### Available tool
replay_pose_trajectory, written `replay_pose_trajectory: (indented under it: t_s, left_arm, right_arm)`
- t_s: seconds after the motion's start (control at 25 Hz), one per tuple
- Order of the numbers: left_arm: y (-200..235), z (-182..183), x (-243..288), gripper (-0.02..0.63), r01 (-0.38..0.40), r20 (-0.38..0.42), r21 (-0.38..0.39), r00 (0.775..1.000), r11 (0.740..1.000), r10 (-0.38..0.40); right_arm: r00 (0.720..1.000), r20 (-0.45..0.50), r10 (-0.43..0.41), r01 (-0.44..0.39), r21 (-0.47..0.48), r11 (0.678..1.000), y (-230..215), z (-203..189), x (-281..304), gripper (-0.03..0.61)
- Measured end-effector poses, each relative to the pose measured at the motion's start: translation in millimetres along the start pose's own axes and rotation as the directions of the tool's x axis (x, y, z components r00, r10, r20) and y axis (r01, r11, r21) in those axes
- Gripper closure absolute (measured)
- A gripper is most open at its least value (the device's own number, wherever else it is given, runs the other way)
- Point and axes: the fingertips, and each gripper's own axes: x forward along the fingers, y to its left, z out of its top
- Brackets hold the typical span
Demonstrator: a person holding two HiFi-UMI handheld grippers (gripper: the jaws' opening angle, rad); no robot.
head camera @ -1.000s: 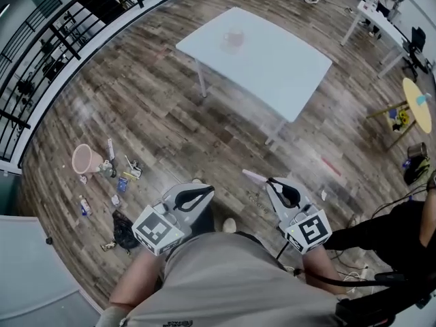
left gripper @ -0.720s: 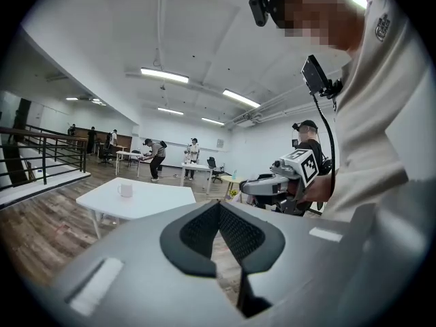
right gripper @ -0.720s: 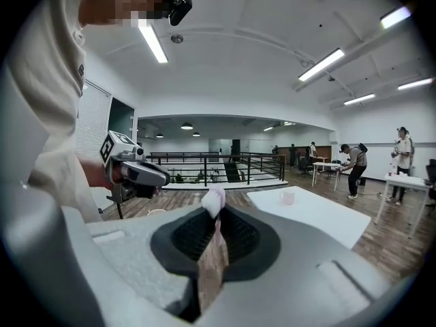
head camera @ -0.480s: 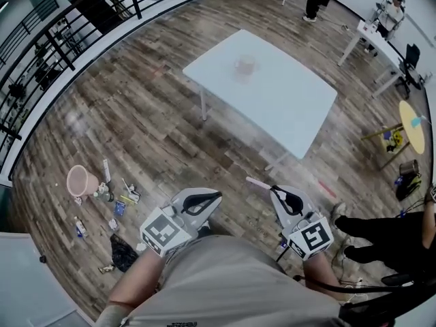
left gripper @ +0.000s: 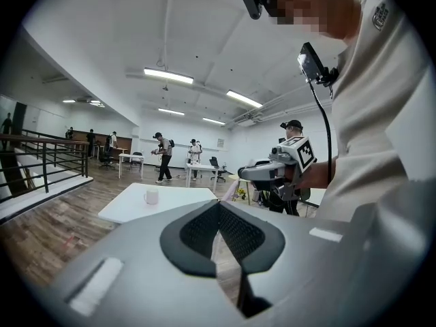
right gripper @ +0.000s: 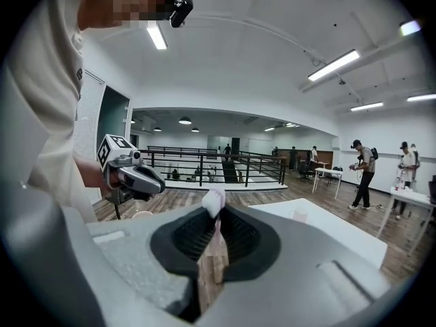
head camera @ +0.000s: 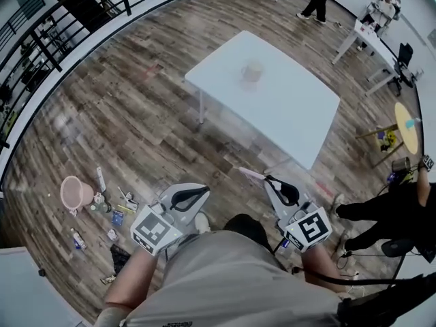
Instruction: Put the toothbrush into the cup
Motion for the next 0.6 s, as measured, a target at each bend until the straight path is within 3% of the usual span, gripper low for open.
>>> replay_pose_trajectory:
  t_s: [0.32,0.6]
  left_arm:
    - [45,10,15,0.607,-0.006,0.017,-0.004,1.0,1.0,0.006]
    - [91,23,54,0.607,-0.024,0.002,-0.035,1.0,0.999,0.024]
  right_arm:
    - [0.999,-0.033,0.025,-0.025,0.008,1.0,-18,5,43,0.554]
    - [0.999,-0.015,0.034,-0.034,0.015,0.999,-74,5,86,0.554]
